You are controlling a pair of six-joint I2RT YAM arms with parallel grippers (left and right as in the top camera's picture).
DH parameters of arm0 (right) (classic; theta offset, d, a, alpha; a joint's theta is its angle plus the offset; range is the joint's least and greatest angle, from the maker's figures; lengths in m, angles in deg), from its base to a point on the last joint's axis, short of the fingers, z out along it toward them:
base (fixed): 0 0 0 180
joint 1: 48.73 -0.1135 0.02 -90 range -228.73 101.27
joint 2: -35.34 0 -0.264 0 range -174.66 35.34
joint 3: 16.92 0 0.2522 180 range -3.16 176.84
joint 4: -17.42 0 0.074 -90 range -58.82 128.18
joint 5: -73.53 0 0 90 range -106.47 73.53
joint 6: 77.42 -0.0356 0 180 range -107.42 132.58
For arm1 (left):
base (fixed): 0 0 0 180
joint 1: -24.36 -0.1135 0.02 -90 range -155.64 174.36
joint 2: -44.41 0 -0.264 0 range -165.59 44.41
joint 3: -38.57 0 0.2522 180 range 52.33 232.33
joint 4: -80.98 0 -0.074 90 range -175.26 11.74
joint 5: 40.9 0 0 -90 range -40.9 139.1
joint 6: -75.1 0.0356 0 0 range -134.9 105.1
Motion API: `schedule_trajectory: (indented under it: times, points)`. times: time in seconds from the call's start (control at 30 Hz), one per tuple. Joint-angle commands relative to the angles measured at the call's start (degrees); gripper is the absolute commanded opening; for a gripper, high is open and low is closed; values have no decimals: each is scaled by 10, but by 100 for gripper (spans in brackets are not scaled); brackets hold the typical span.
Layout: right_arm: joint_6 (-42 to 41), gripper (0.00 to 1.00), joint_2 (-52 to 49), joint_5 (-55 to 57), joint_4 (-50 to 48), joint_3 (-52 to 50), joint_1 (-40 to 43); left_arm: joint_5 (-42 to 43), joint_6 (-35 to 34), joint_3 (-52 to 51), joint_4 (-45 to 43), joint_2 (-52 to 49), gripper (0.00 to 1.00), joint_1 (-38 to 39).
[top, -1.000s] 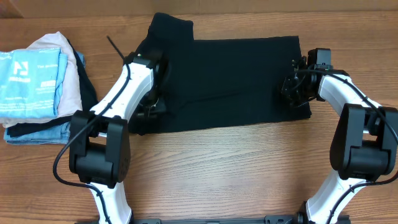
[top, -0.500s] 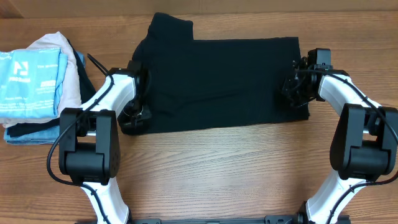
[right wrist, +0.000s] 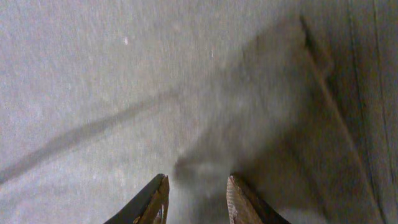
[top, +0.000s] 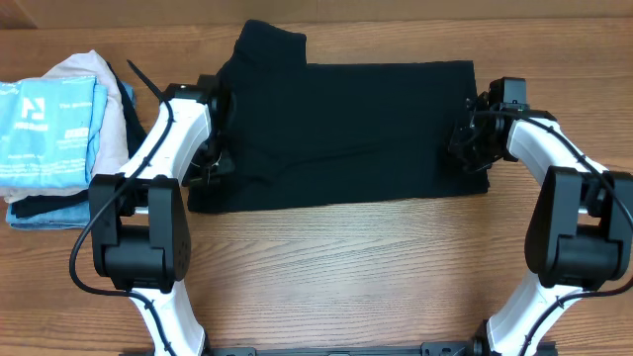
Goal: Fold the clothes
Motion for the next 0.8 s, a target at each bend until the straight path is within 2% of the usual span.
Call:
schedule_trajectory:
  times: [0.0,0.17,0.3,0.37,0.43,0.57,0.77]
  points:
    - [20,35,64,-3,28,13,-2,37,2,1,-44,-5,4,-9]
    - [14,34,83,99,114,10,-1,53,3,-16,-91,-5,4,-10]
    - [14,34,83,146,101,-10,-1,53,3,-19,-104,-5,4,-10]
    - [9,27,80,163,97,-16,-1,53,3,-30,-115,-5,4,-9]
    - [-3,25,73,187,97,-16,-1,53,3,-44,-127,-5,4,-9]
    - [-3,24,56,187,61,-38,2,42,3,-55,-141,-5,4,-10]
    - [-3,14,12,186,40,-53,39,42,3,-55,-146,-5,4,-10]
